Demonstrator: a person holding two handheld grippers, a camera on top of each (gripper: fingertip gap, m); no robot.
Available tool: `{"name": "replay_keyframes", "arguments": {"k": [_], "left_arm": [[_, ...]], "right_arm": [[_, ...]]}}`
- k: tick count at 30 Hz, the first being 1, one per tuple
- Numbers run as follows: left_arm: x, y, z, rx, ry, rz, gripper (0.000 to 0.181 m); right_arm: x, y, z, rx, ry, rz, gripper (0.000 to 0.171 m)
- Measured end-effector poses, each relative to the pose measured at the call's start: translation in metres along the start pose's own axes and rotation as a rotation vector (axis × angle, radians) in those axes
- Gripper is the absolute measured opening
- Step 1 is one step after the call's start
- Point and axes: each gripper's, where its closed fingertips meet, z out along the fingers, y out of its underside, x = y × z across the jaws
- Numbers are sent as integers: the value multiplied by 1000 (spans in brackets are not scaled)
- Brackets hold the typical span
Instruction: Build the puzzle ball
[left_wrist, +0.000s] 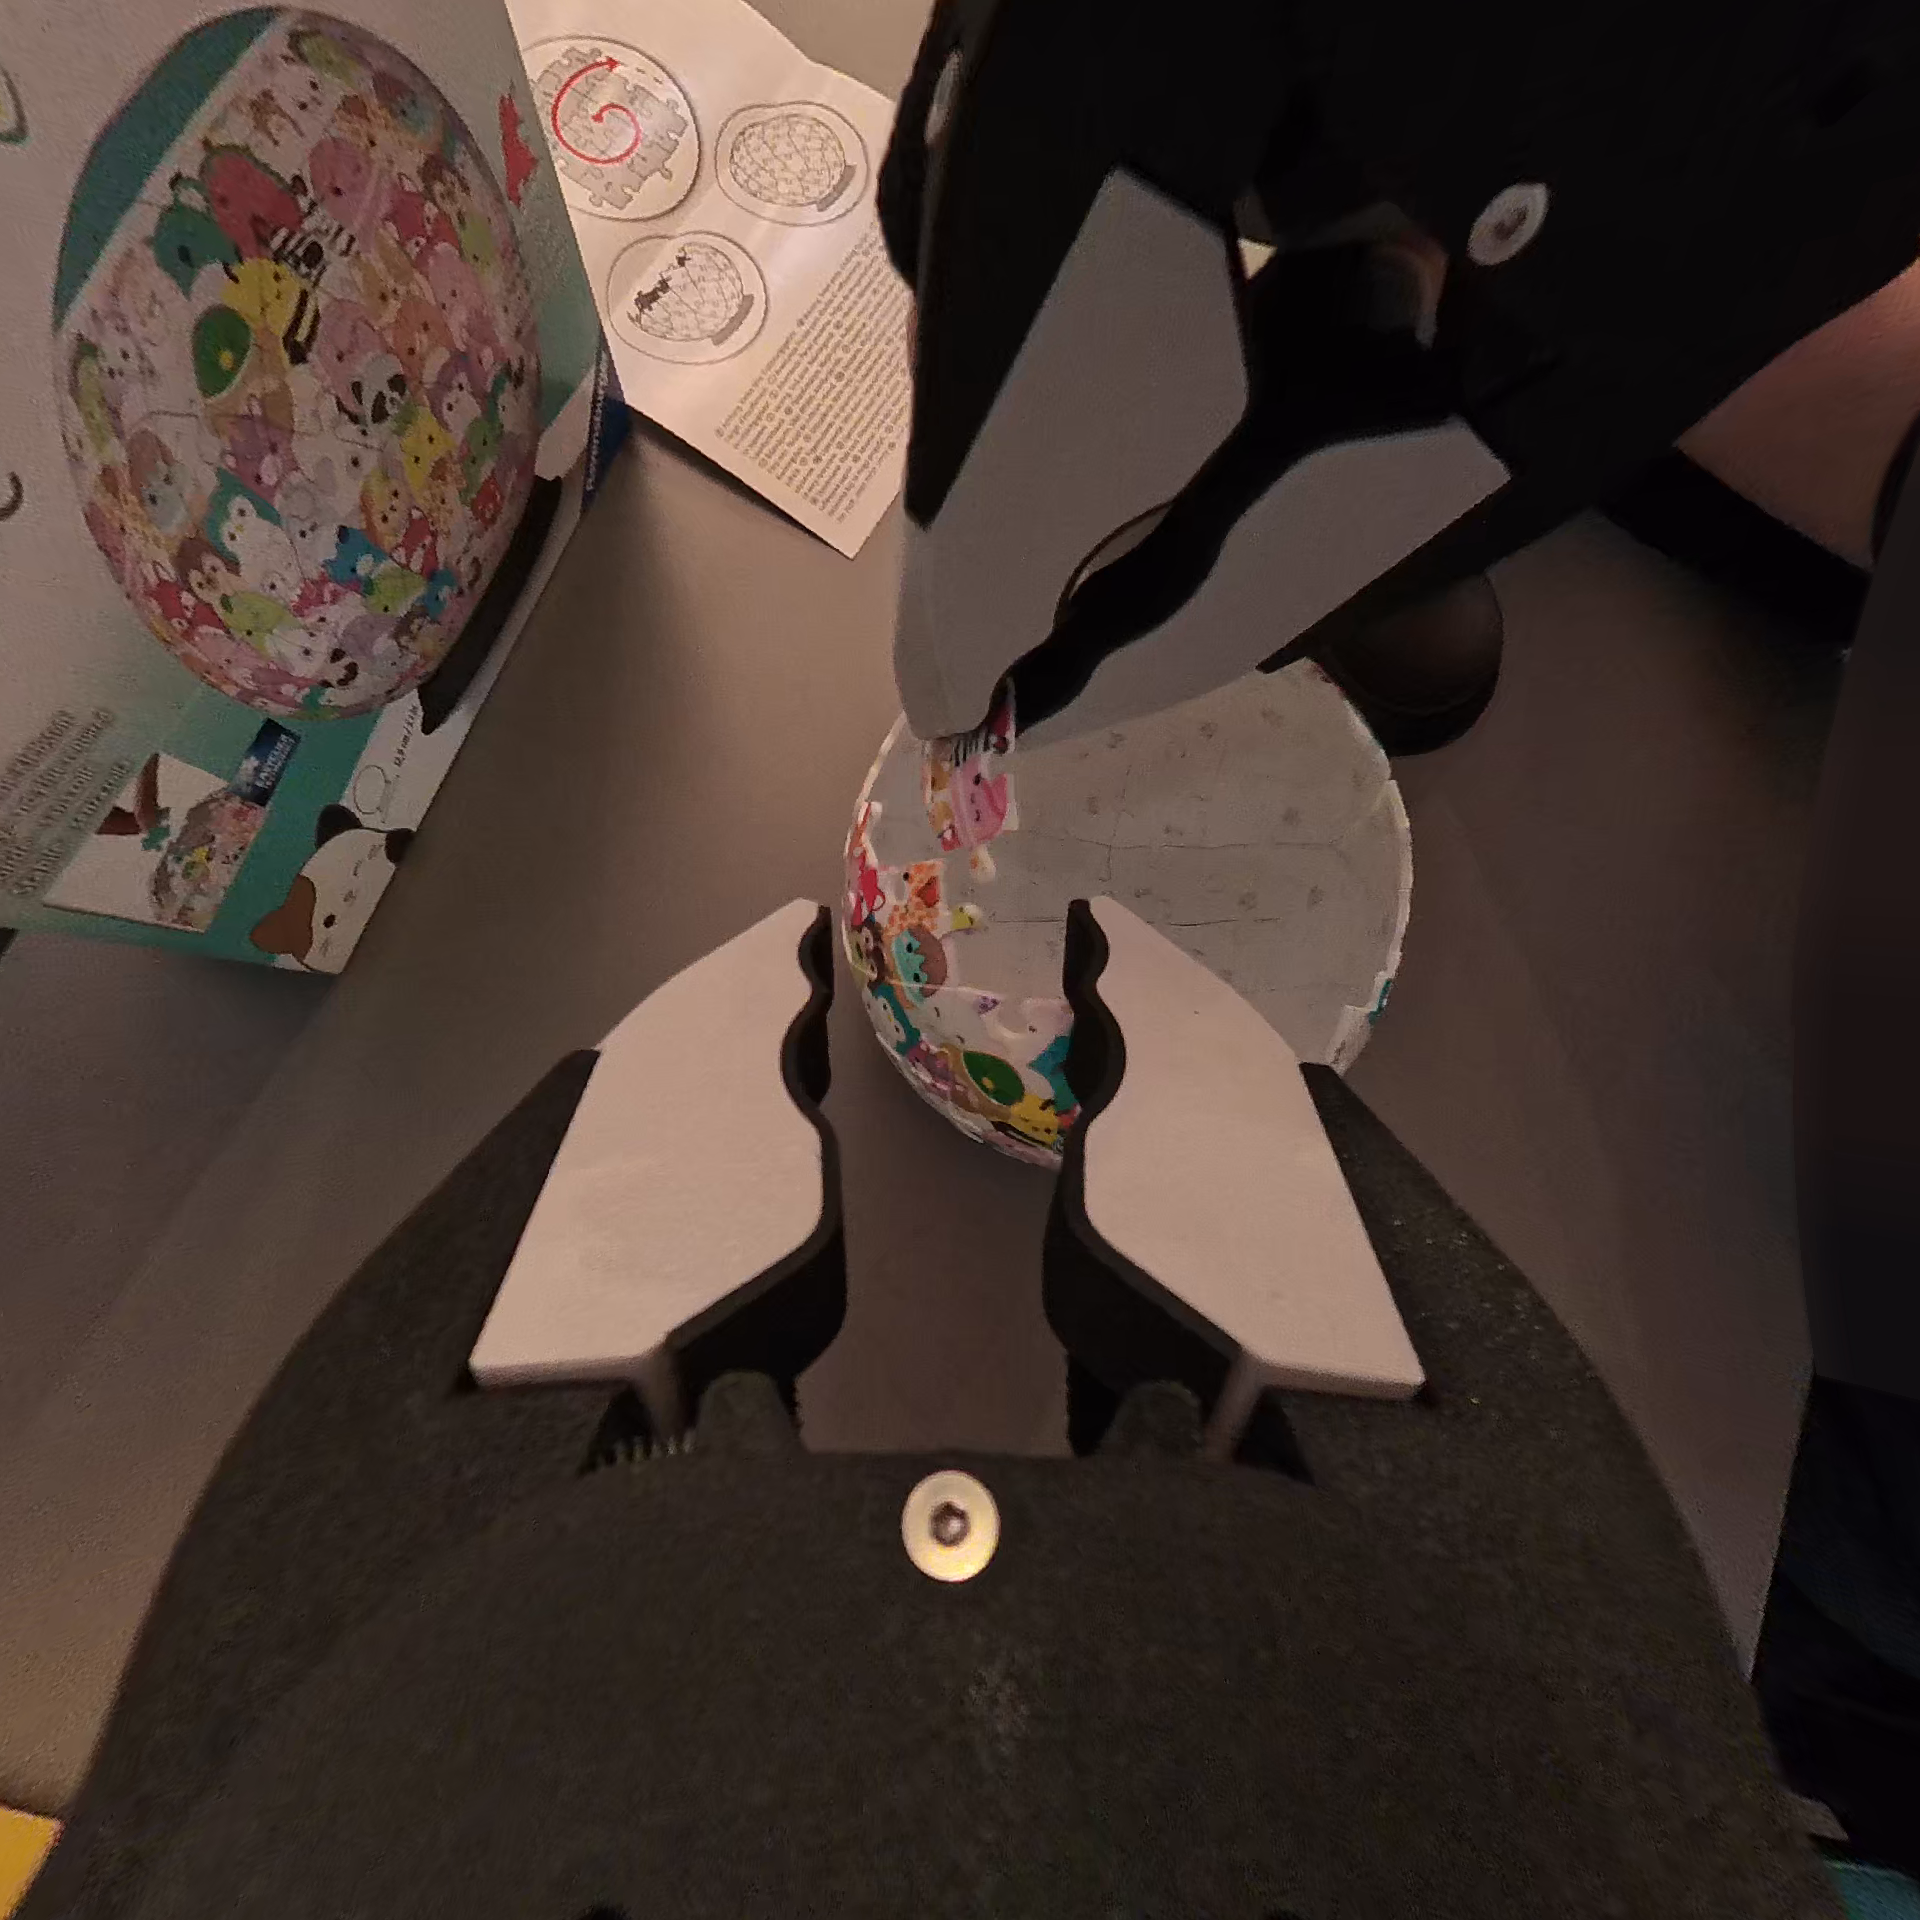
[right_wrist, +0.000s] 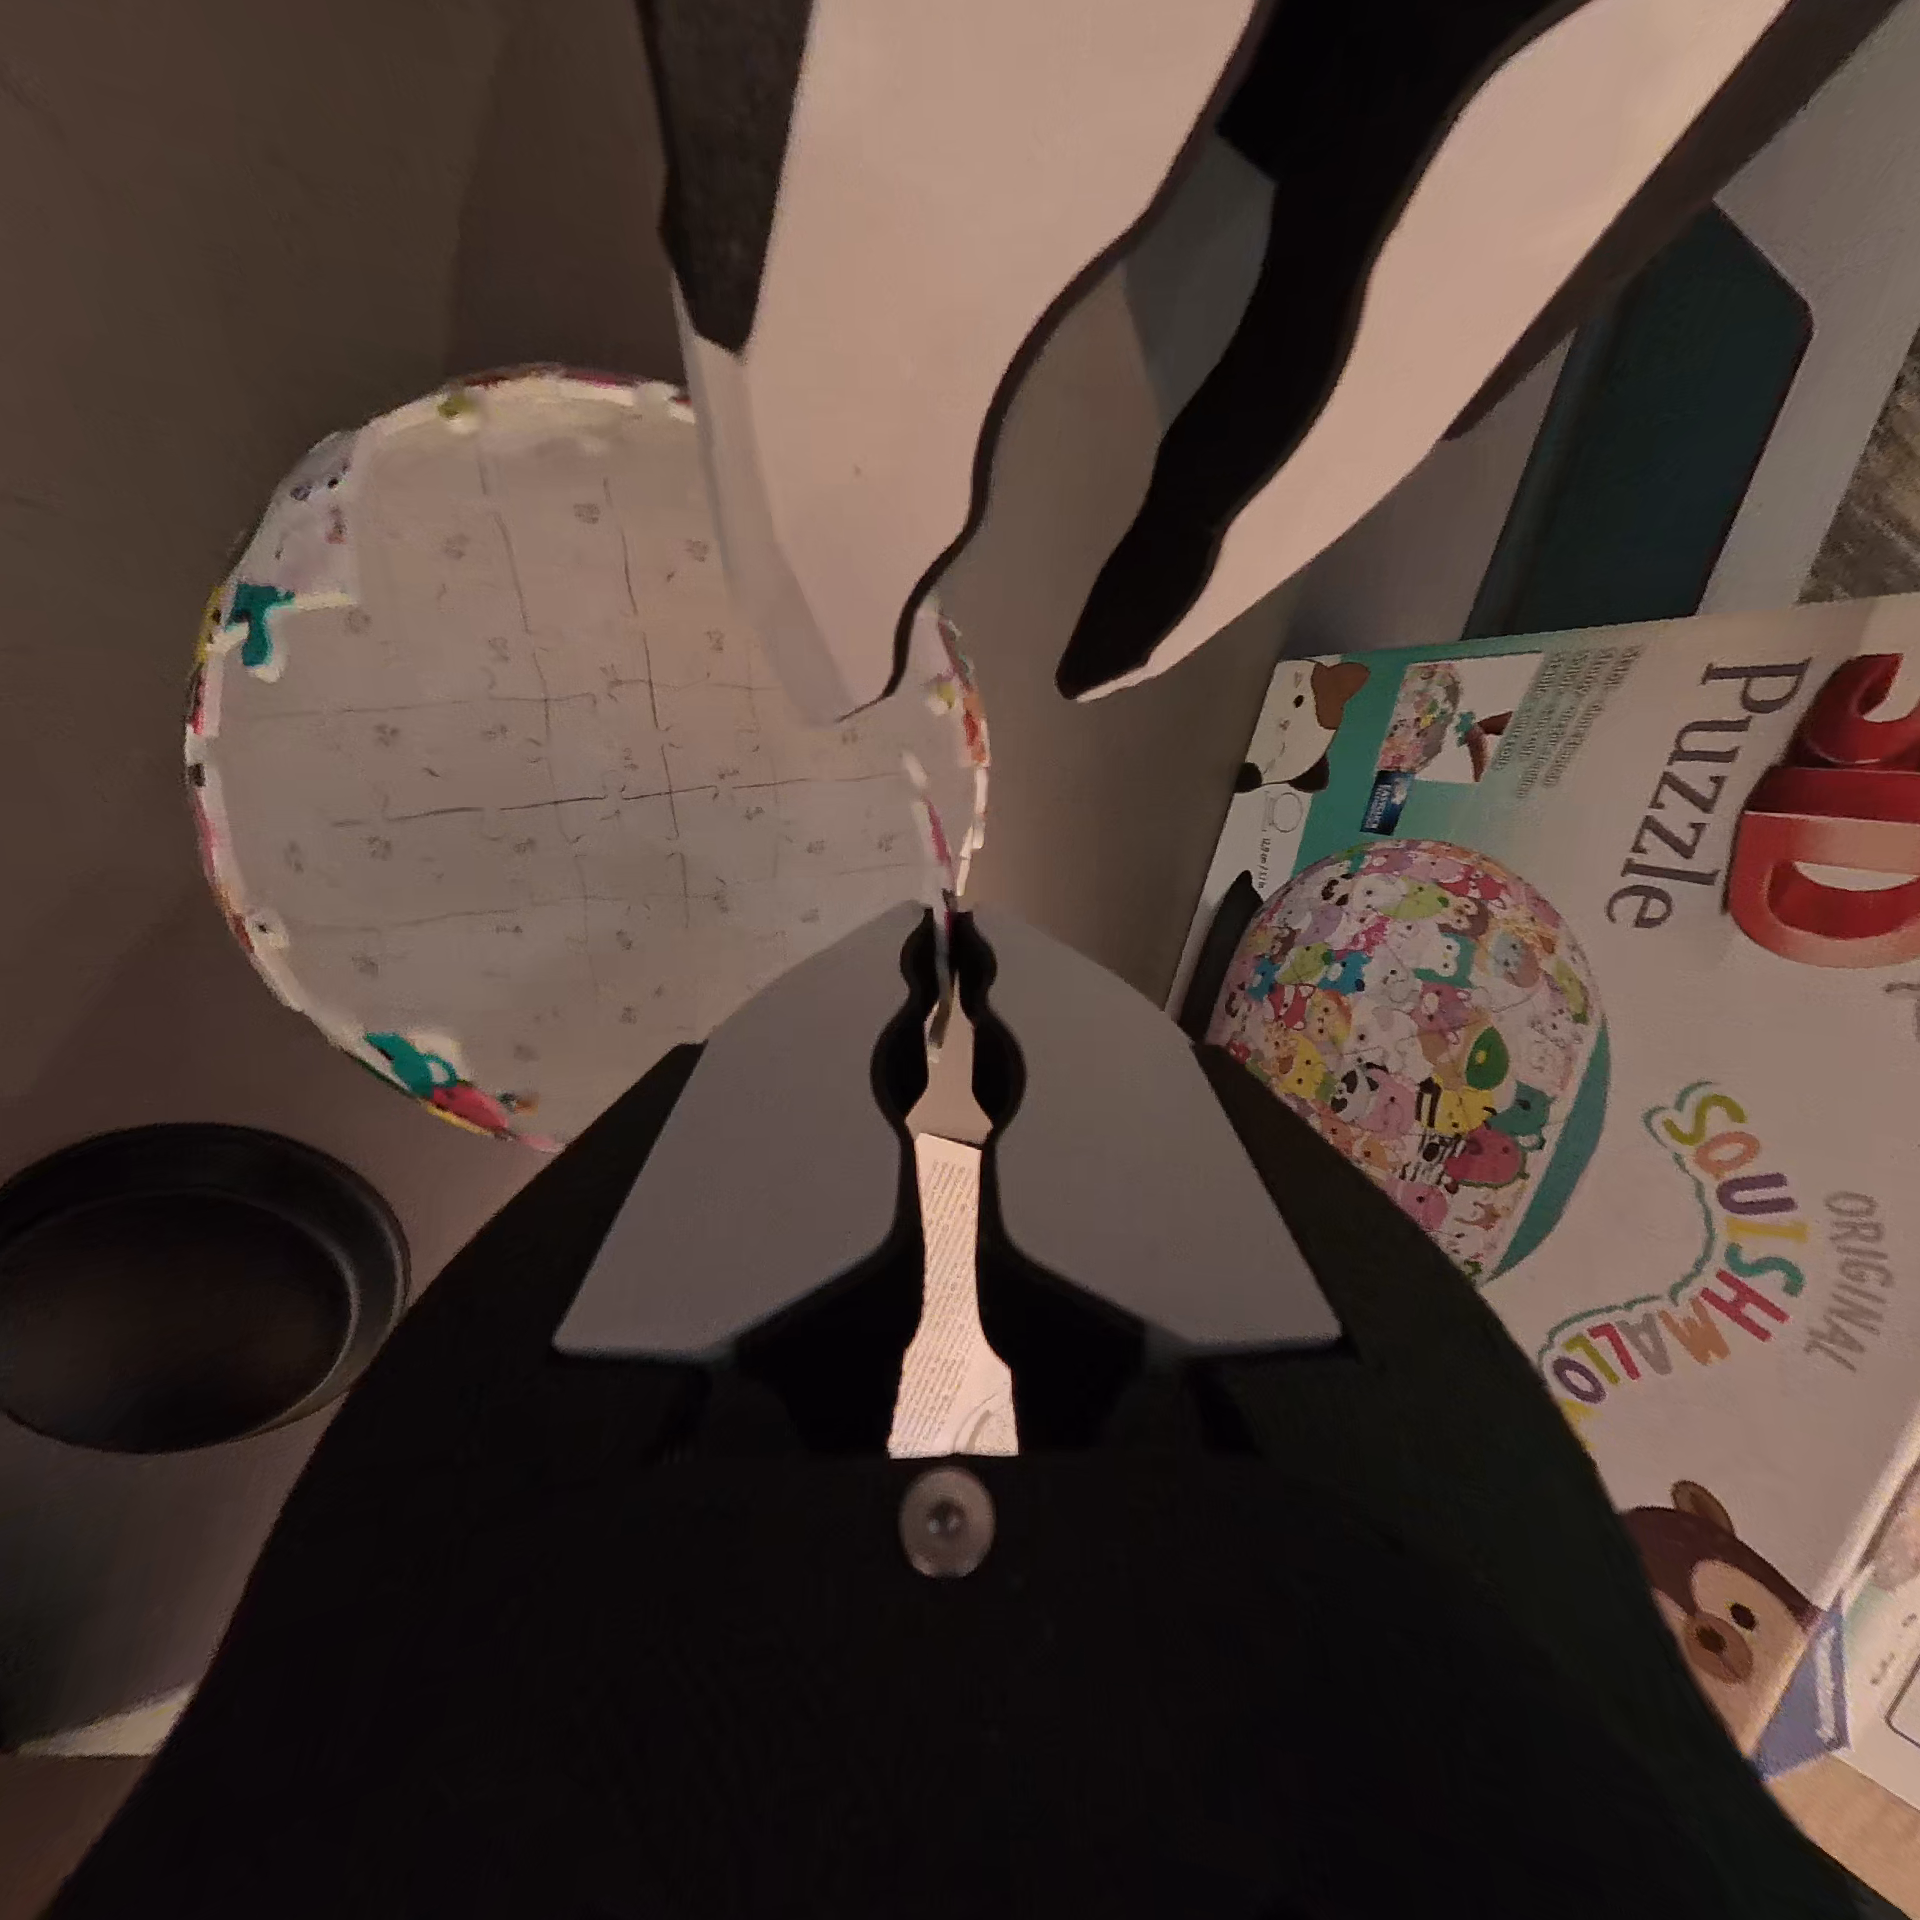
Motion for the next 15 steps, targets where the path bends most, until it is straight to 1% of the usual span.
{"name": "replay_keyframes", "arguments": {"k": [8,15], "left_arm": [[-3,-1,3,-6,14,-2,42],[-5,2,0,-6,18,-12,35]], "right_arm": [[-4,-2,2,65,-68,37,4],[0,-3,4,62,-67,48,4]]}}
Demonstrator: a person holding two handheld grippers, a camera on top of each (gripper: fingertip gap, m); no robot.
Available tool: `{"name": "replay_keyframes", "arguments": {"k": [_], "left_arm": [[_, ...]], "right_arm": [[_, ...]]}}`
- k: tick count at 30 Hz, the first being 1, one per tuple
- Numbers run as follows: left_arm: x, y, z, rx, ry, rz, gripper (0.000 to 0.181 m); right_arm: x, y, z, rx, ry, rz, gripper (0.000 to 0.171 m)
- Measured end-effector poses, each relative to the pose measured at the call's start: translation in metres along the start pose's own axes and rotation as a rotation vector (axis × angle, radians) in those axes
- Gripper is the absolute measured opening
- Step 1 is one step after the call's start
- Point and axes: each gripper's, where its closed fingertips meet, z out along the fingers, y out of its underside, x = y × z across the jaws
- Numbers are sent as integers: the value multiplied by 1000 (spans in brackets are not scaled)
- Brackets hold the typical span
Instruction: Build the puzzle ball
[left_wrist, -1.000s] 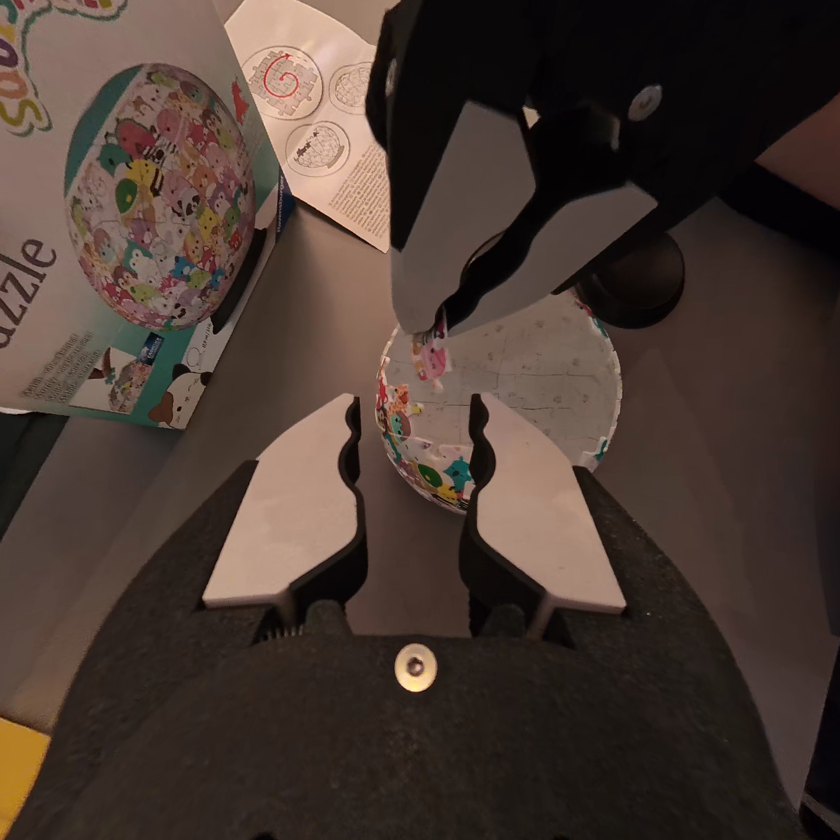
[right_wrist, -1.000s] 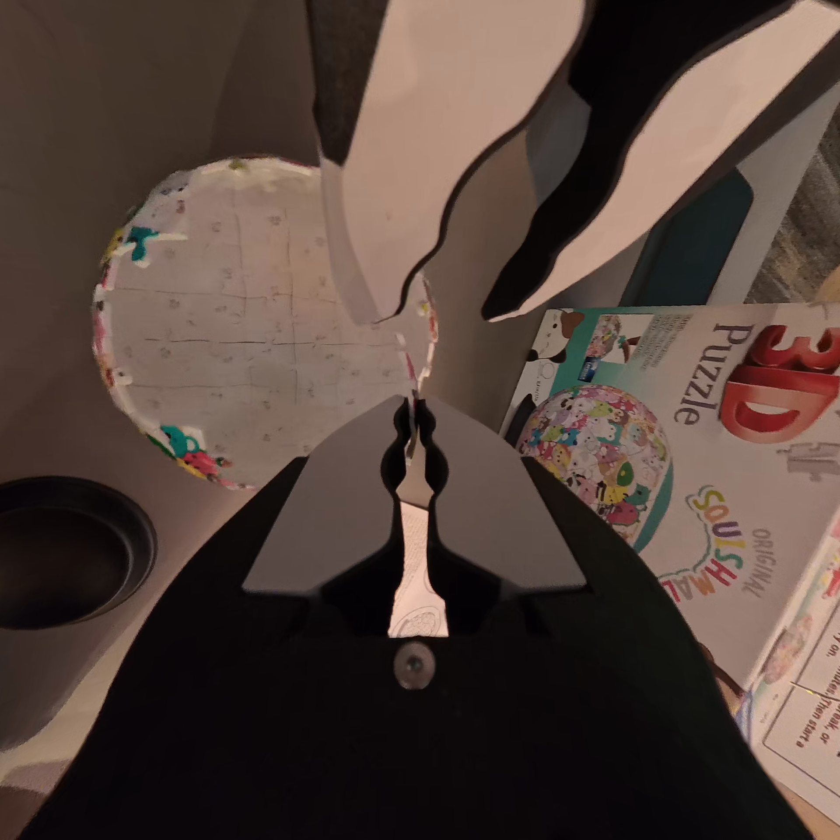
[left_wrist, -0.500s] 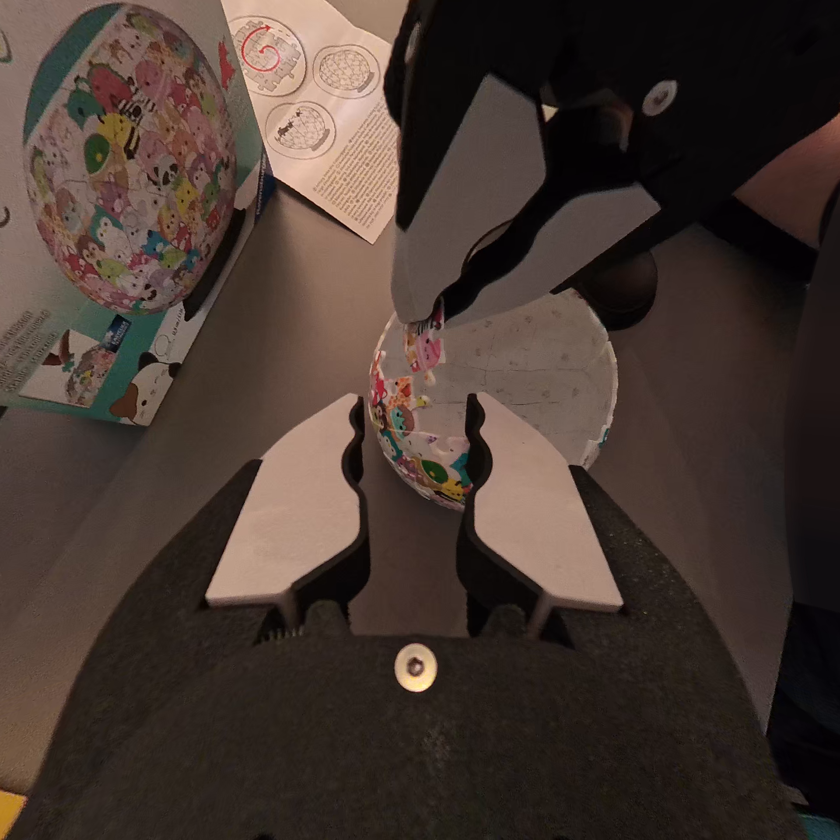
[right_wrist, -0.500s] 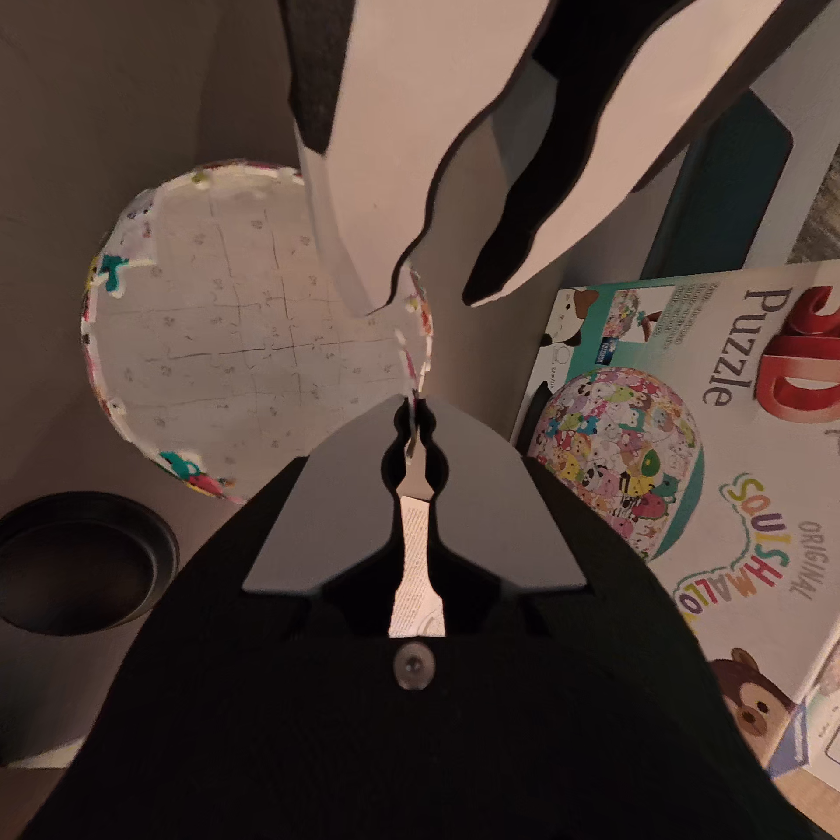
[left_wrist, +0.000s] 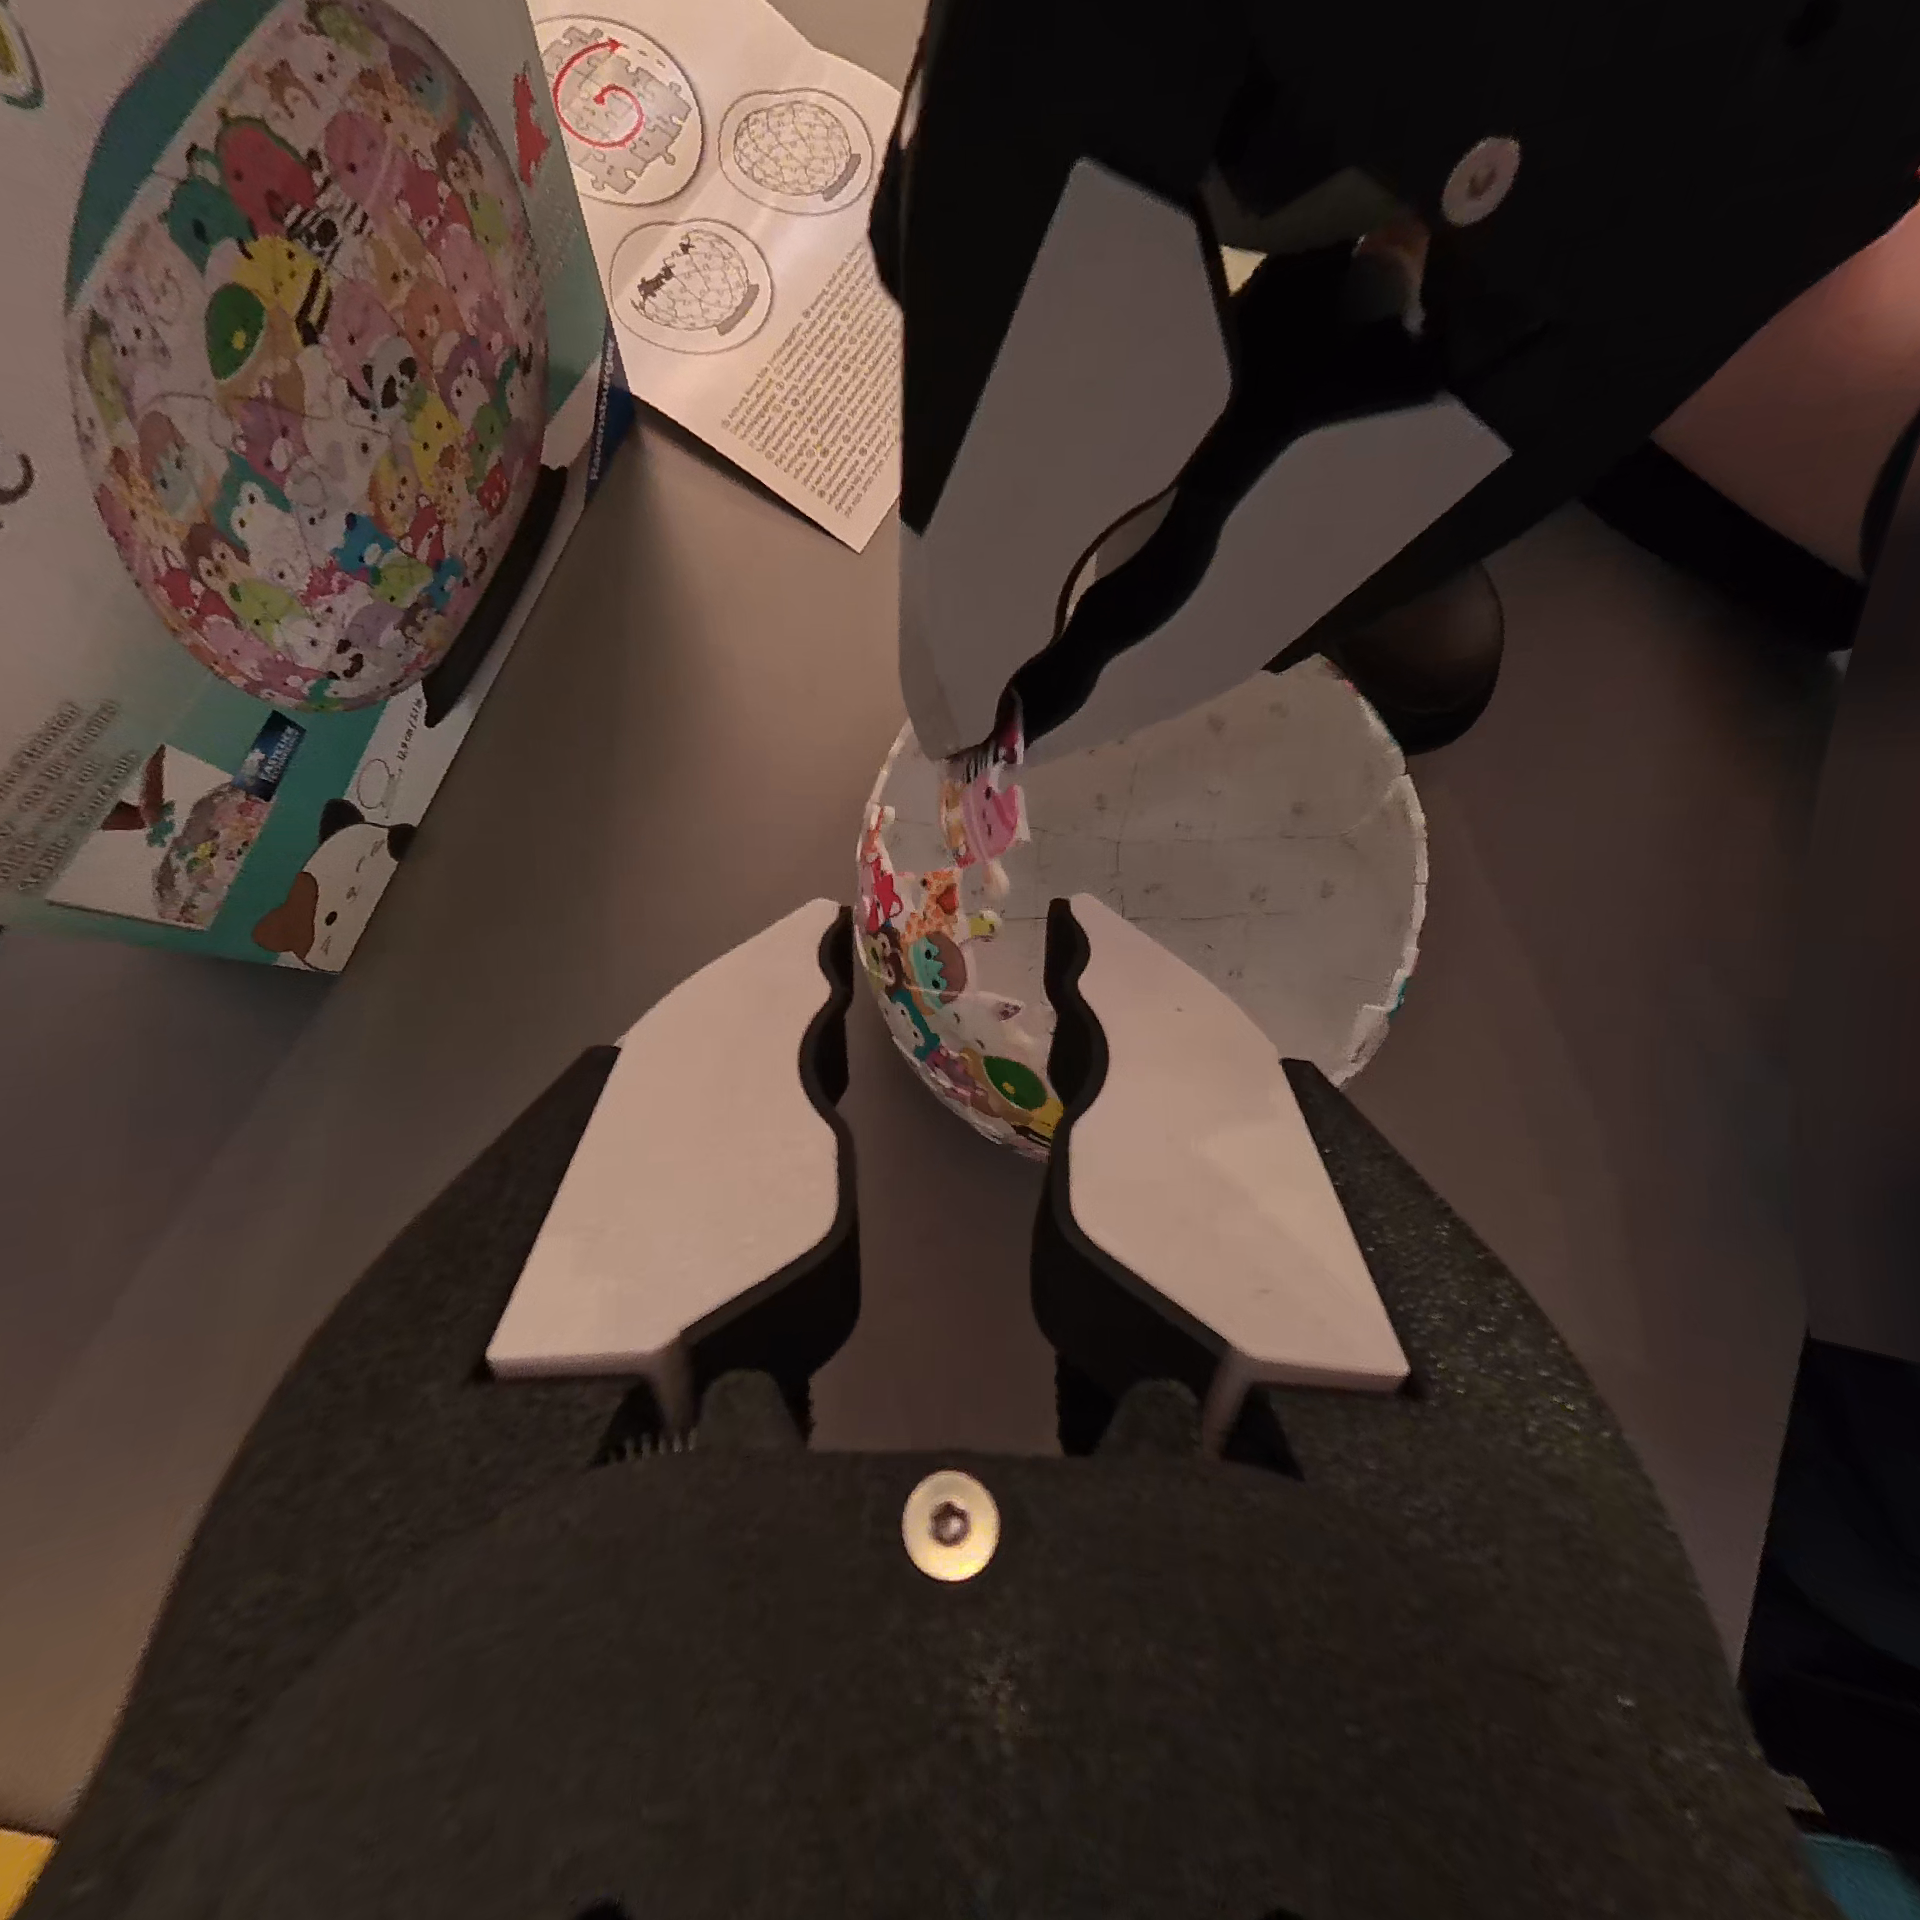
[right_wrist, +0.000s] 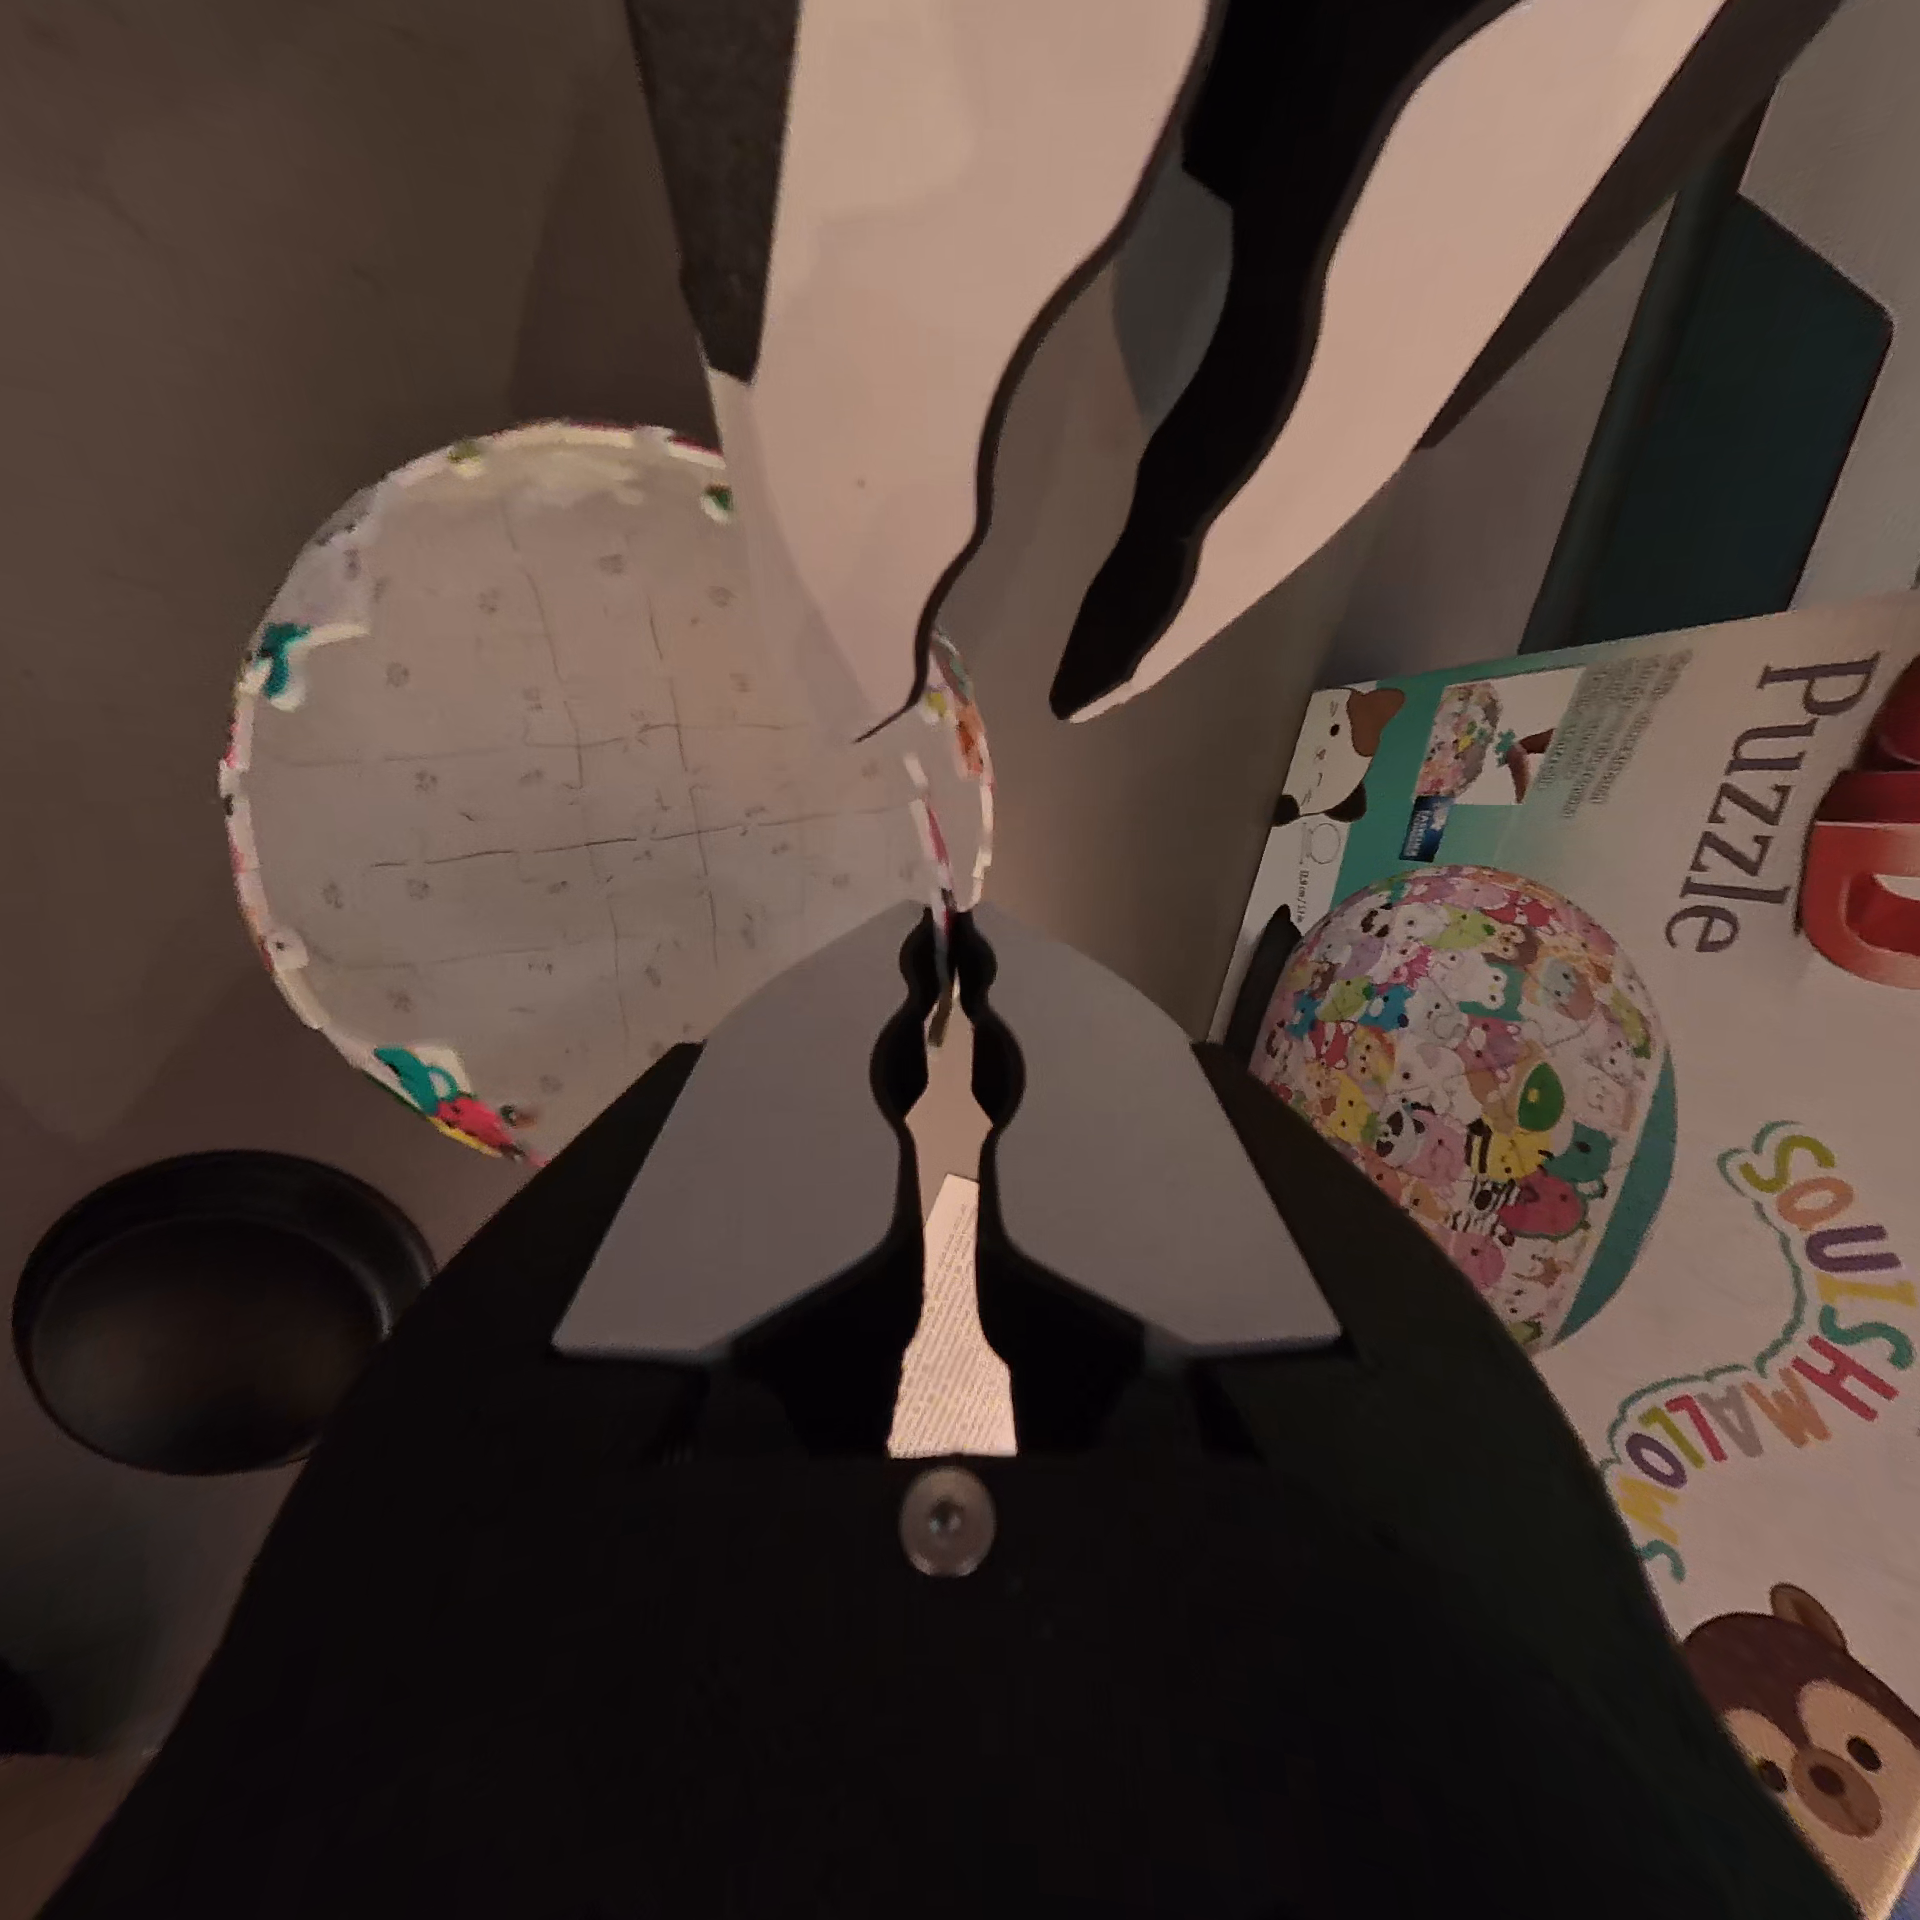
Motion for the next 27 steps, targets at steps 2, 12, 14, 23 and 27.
{"name": "replay_keyframes", "arguments": {"k": [2,12,14,23,27], "left_arm": [[0,-1,0,3,5,-4,33],[-1,-3,7,-32,10,21,29],[-2,-5,8,-31,9,21,29],[-4,-5,10,-54,7,31,22],[-6,-8,9,-63,2,33,21]], "right_arm": [[0,2,1,-25,0,9,4],[5,8,3,-55,-18,149,4],[3,8,3,-49,-29,149,4],[2,9,6,-75,-35,189,4],[3,10,5,-83,-25,232,4]]}}
